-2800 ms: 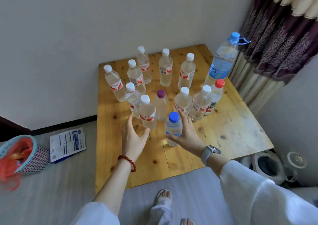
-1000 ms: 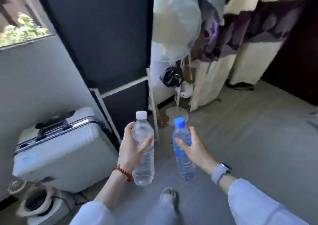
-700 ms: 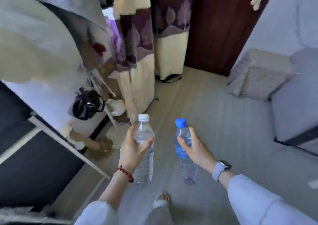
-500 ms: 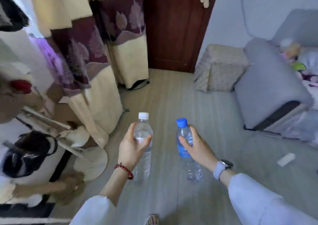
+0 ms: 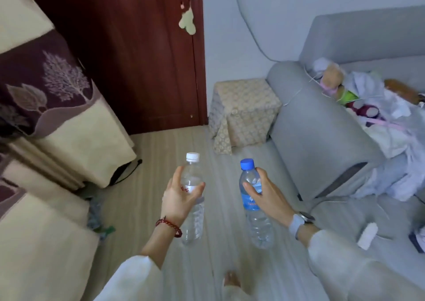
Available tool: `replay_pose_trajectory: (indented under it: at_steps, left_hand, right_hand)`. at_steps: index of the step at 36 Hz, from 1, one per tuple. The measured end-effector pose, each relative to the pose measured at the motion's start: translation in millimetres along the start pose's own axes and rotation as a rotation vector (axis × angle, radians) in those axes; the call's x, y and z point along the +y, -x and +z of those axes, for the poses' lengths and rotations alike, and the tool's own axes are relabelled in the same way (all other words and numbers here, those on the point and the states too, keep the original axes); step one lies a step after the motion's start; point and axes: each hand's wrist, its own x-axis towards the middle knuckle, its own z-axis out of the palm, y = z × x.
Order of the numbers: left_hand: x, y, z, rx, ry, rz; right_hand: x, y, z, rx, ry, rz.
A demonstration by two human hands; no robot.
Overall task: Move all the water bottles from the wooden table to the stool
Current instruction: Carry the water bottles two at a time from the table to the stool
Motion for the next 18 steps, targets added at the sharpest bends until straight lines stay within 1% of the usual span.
replay_pose_trajectory:
  at_steps: [6, 12, 18]
  left_hand:
    - [38.9, -137.5, 28.5, -0.010, 0.004, 0.015]
    - [47.3, -276.7, 65.0, -0.038, -0.027, 0.021]
    - [62.5, -435.4, 108.1, -0.067, -0.004, 0.061]
  right_hand:
    - [-14.0, -133.1, -40.6, 0.018, 0.009, 0.010]
    - [-11.8, -269.0, -56.0, 0.018, -0.026, 0.020]
    - [-12.1, -420.6, -72.3, 0.074, -0.141, 0.037]
